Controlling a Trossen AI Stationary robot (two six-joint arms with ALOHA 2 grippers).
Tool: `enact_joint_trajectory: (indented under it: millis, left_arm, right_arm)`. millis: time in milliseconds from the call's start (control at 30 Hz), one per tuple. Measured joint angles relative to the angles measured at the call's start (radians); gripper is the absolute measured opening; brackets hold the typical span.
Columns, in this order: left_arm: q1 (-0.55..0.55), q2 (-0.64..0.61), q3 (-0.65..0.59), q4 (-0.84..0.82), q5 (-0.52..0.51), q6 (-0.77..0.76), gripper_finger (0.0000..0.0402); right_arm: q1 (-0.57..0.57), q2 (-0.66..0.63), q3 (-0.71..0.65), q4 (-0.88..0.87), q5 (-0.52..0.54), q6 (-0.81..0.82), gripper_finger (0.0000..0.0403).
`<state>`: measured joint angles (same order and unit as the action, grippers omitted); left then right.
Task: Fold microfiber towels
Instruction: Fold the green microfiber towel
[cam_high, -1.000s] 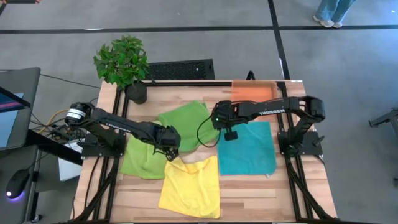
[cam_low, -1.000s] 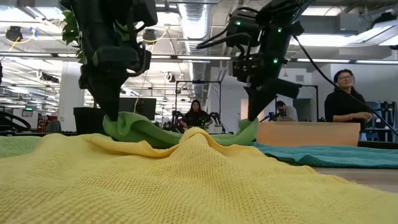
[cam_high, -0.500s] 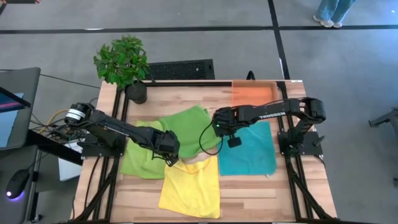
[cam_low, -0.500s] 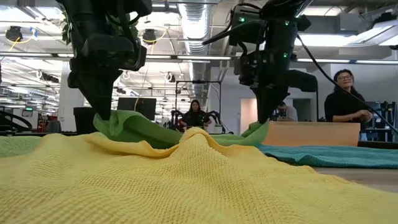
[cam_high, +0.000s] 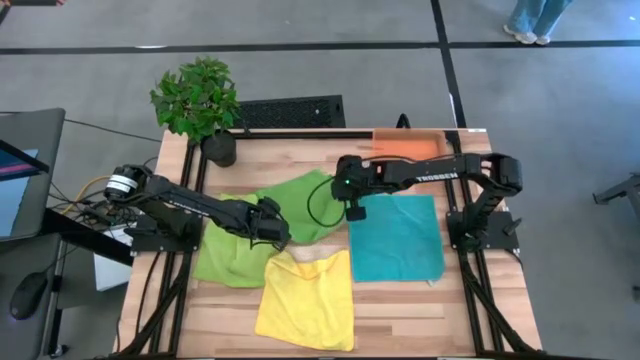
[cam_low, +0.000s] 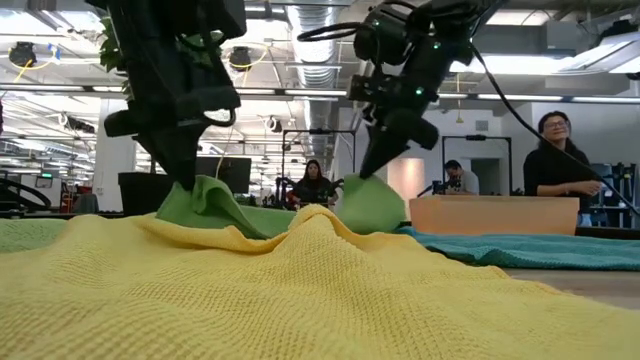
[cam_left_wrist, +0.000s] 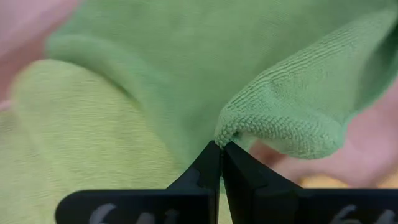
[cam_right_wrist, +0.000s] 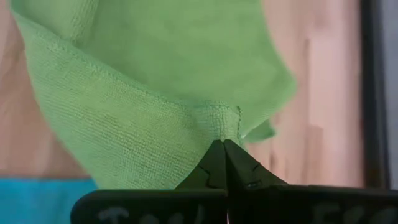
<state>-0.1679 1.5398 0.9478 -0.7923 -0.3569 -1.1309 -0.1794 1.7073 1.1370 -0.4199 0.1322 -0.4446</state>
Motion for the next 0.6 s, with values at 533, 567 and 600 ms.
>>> enact_joint_trajectory:
  millis: [533, 567, 600]
  left_arm:
    - [0.078, 0.001, -0.074, -0.075, -0.167, -0.161, 0.0000]
    - [0.084, 0.001, -0.078, -0.073, -0.175, -0.169, 0.0000]
    - [0.090, 0.001, -0.082, -0.072, -0.179, -0.176, 0.0000]
  right_arm:
    - [-0.117, 0.089, -0.002, 0.252, 0.049, -0.087, 0.0003]
    - [-0.121, 0.087, 0.000, 0.275, 0.049, -0.088, 0.0003]
    - [-0.124, 0.085, 0.000, 0.288, 0.049, -0.087, 0.0004]
